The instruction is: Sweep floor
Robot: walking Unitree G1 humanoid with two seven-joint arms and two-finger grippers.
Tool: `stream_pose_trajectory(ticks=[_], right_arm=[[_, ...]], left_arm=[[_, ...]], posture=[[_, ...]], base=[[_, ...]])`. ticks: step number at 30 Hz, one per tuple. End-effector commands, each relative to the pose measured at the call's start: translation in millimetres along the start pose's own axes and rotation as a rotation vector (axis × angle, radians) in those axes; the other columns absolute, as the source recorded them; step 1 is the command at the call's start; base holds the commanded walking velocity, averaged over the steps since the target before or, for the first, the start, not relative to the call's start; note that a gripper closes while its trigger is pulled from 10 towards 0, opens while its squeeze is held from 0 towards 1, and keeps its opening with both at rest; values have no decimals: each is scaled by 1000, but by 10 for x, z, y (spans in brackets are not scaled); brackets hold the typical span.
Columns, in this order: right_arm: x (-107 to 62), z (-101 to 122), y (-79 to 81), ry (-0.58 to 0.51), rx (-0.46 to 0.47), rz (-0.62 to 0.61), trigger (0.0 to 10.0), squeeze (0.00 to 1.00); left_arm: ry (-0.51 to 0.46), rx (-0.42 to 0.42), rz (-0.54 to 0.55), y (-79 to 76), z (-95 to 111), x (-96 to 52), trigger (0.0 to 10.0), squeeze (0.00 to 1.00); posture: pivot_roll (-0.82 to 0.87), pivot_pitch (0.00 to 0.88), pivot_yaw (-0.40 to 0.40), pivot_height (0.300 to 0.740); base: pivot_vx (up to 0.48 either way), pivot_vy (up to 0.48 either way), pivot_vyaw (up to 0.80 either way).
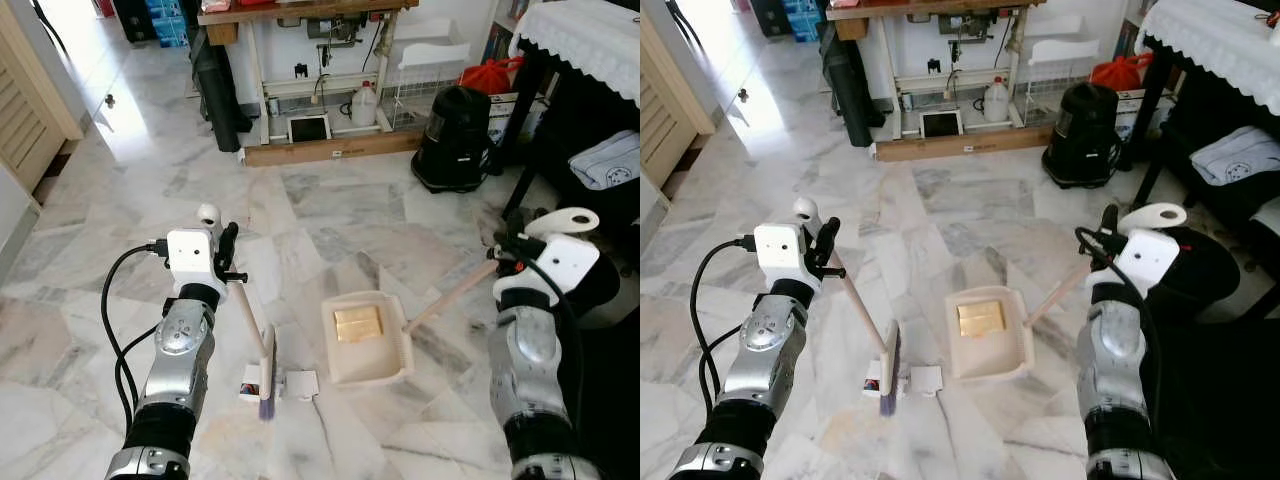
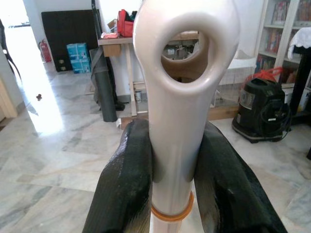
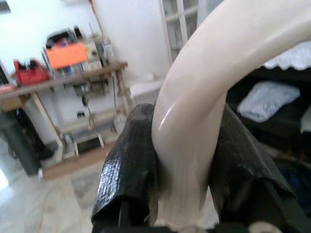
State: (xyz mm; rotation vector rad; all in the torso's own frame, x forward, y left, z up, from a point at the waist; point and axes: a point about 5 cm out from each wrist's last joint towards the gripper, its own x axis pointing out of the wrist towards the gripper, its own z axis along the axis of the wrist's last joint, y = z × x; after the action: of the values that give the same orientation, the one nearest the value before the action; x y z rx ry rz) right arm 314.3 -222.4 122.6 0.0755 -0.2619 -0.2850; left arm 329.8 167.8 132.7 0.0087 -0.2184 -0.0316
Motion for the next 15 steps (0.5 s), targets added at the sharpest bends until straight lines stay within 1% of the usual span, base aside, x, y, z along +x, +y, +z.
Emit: stream_pose_trajectory(ticks=[1, 2, 4, 11, 15], right_arm=[[21, 116, 43, -45, 3, 15, 10000, 0], [3, 119, 31, -47, -4, 18, 10000, 0], [0, 128, 6, -42, -8, 16, 10000, 0], [1, 160, 2, -34, -13, 18, 10000, 0], [-4, 173, -1, -30, -17, 19, 10000, 0]], left_arm=[[-32, 37, 13, 51, 36, -10, 10000, 0], [-38, 44, 29, 89, 47, -14, 10000, 0], [-53, 51, 42, 117, 78, 4, 10000, 0], [-71, 51, 57, 124, 92, 4, 10000, 0], [-69, 46, 61, 90, 73, -13, 10000, 0]], posture=[[-143, 0, 79, 740], [-143, 0, 79, 740], [-139, 0, 75, 740], [-138, 0, 68, 740], [-137, 0, 62, 740]], base=[[0, 0, 0], [0, 0, 0], [0, 0, 550], [0, 0, 658], [0, 0, 763]])
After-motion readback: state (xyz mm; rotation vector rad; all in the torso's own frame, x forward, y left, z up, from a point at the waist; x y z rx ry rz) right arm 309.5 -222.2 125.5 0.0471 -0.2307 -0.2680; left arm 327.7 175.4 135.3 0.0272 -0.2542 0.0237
